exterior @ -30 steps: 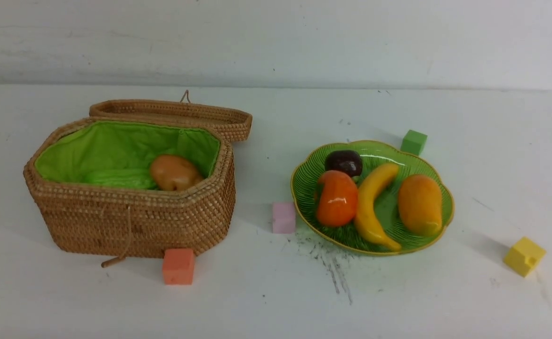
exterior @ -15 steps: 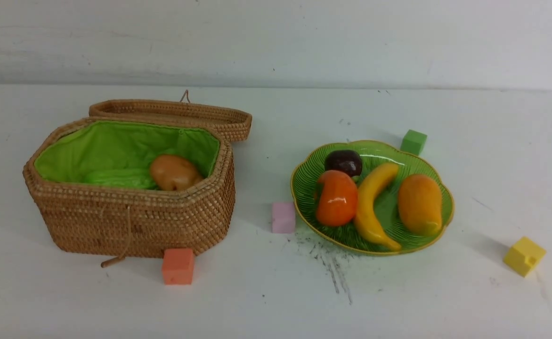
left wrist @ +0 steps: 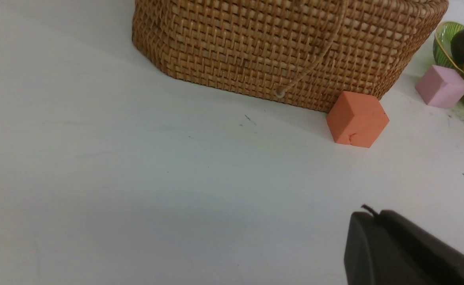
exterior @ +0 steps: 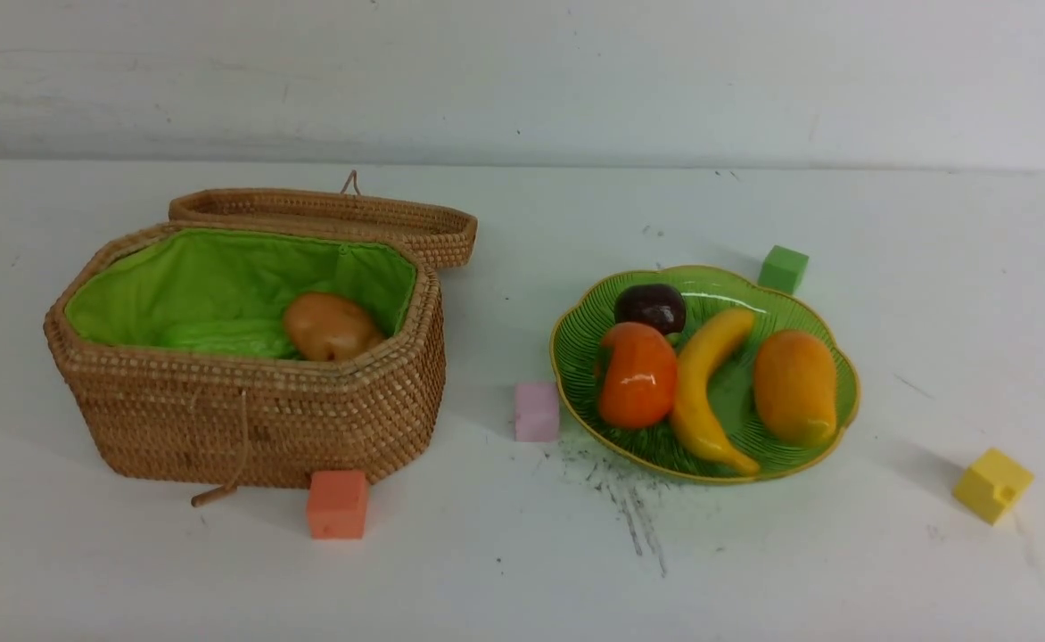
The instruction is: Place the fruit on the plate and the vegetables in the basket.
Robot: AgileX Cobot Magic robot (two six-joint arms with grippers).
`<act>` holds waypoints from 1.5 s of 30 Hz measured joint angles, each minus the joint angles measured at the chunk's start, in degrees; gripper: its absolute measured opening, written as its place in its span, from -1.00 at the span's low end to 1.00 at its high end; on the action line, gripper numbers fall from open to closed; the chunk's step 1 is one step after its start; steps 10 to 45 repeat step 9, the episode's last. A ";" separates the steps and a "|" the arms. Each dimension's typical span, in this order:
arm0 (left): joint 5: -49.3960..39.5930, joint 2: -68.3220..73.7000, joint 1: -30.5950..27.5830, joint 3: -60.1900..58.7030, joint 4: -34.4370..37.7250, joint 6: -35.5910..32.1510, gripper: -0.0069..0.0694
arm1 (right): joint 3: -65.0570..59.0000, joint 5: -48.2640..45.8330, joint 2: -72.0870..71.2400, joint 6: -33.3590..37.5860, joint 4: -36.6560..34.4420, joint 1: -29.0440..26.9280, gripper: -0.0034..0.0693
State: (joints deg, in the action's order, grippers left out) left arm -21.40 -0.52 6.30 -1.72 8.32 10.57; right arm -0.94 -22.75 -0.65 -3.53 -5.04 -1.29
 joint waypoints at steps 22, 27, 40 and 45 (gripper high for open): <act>0.00 0.00 0.00 0.00 0.00 0.00 -0.85 | 0.00 0.00 0.00 0.00 0.00 0.00 -0.77; 0.00 0.00 0.00 0.00 0.00 0.00 -0.85 | 0.00 0.00 0.00 0.00 0.00 0.00 -0.77; 0.00 0.00 0.00 0.00 0.00 0.00 -0.85 | 0.00 0.00 0.00 0.00 0.00 0.00 -0.77; 0.00 0.00 0.00 0.00 0.00 0.00 -0.85 | 0.00 0.00 0.00 0.00 0.00 0.00 -0.77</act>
